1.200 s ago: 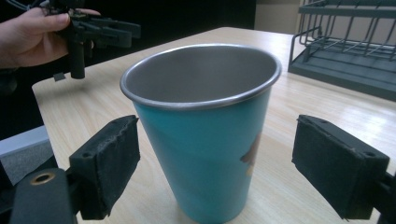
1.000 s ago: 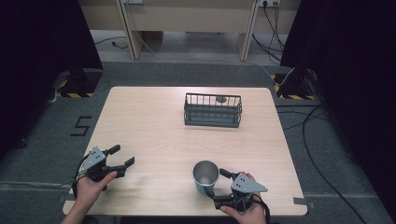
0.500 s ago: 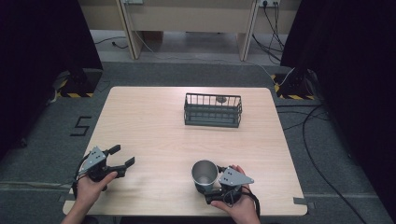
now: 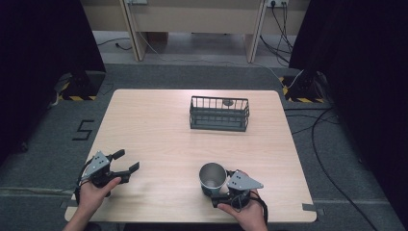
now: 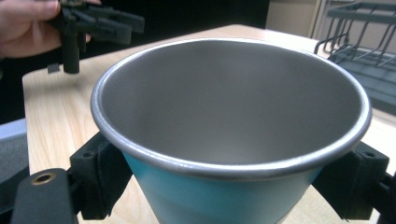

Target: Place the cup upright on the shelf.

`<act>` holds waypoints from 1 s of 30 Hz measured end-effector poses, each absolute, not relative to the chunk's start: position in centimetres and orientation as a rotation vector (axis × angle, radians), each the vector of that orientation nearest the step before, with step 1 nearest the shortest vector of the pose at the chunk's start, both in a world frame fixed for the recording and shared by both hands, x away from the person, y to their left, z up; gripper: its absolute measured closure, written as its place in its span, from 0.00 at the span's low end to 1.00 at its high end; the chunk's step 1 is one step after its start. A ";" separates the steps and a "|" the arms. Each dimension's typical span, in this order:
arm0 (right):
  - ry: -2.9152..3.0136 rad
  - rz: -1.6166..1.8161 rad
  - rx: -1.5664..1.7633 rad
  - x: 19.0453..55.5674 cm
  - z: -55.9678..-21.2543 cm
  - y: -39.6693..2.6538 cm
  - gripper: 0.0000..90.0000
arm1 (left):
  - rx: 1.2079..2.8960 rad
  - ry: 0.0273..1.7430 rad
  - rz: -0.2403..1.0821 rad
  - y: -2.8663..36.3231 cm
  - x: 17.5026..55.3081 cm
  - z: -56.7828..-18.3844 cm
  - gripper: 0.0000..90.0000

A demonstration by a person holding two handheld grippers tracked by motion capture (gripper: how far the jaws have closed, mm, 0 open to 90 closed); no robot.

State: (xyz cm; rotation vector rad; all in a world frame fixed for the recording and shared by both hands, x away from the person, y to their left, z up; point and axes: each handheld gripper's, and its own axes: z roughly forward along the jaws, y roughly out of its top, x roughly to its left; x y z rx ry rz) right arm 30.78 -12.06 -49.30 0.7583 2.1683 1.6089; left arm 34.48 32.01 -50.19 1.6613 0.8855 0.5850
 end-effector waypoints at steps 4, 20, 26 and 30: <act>2.124 1.613 0.786 30.9 -48.7 -12.5 0.18 | 1.662 0.884 0.585 32.0 34.5 -50.2 0.17; 2.046 1.576 0.828 31.9 -47.4 -13.5 0.18 | 1.661 0.880 0.584 32.0 34.5 -50.2 0.17; 2.010 1.578 0.829 32.6 -46.9 -13.5 0.18 | 1.661 0.880 0.584 32.0 34.5 -50.2 0.17; 1.996 1.573 0.833 33.0 -46.6 -13.5 0.18 | 1.661 0.879 0.584 32.0 34.4 -50.2 0.17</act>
